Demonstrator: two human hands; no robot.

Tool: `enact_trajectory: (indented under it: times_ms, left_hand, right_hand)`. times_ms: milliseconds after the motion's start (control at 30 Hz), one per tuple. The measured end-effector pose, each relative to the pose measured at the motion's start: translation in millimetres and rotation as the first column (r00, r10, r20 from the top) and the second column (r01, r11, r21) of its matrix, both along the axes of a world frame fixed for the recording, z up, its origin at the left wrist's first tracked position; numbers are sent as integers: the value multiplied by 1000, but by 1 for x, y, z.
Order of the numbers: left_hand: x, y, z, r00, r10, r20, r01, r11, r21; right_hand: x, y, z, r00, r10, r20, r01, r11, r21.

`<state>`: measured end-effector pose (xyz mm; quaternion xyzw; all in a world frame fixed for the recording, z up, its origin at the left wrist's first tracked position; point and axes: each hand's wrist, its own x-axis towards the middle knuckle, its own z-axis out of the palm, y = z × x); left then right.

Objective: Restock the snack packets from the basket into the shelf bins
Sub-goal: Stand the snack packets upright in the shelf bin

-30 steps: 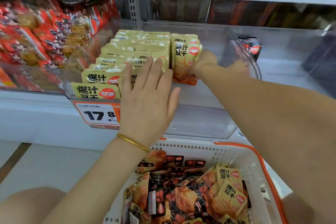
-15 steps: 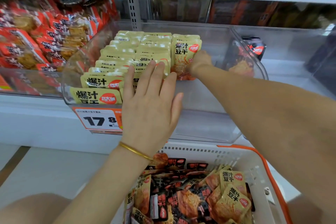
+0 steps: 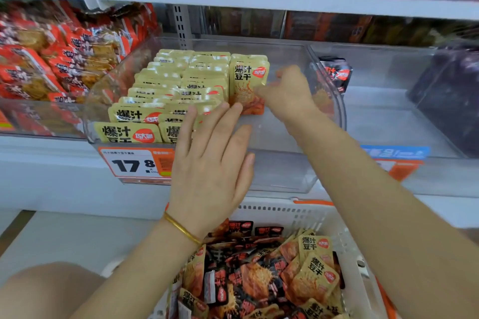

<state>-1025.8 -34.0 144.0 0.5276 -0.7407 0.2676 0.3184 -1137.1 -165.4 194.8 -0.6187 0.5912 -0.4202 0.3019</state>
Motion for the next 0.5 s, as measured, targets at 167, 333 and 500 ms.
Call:
enact_trajectory:
  times_ms: [167,333,500]
  left_hand:
    - [-20,28,-20,994,-105,7,105,994,-16]
    - [-41,40,-52,980,-181,83,167,975,148]
    - [-57,43,-104,948,-267,173,178,895,408]
  right_hand:
    - [-66,132,-3,935,321,152,-307,946,-108]
    - [-123,146,-76,929,366,47,-358,863,356]
    - [-155,113,-190,882,389,-265,-132,746,653]
